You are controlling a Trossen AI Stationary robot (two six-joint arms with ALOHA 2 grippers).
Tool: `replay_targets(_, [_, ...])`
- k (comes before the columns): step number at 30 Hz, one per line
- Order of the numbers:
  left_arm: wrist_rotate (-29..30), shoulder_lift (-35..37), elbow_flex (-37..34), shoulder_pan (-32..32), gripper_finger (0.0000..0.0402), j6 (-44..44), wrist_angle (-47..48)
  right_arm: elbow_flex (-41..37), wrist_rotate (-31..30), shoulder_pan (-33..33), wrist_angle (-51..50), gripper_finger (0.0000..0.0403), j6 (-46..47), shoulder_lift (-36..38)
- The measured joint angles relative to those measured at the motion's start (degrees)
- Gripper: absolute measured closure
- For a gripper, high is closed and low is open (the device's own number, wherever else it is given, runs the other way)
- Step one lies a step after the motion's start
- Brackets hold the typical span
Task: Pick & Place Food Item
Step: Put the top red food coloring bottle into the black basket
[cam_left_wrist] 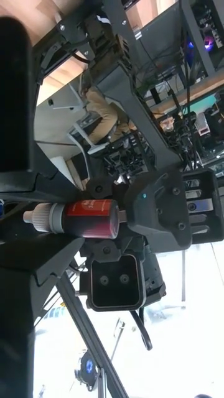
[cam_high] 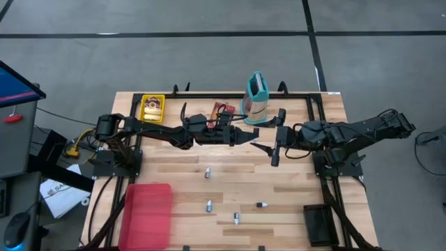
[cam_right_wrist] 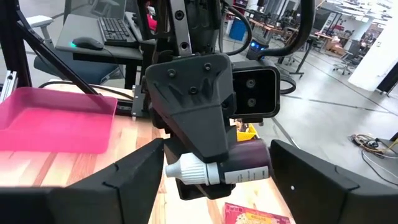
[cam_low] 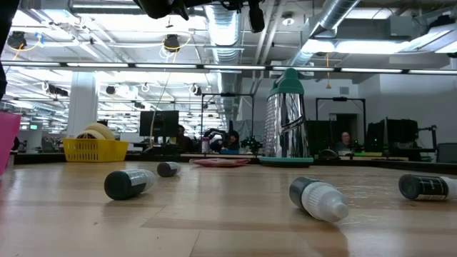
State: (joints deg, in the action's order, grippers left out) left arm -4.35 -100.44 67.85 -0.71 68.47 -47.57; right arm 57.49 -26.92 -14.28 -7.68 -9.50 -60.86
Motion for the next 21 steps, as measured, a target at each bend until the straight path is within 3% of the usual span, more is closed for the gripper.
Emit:
replay_targets(6, [0.0, 0.0, 0.0, 0.0, 0.0341, 0.9, 0.0, 0.0, 0.0, 0.0, 0.0, 0.0131, -0.2, 0.0])
replay_targets(16, [0.1, 0.0, 0.0, 0.0, 0.034, 0.9, 0.0, 0.0, 0.0, 0.0, 0.0, 0.0184, -0.1, 0.0])
replay_targets(21, [0.1, 0.0, 0.0, 0.0, 0.0335, 0.9, 0.0, 0.0, 0.0, 0.0, 0.0, 0.0179, -0.1, 0.0])
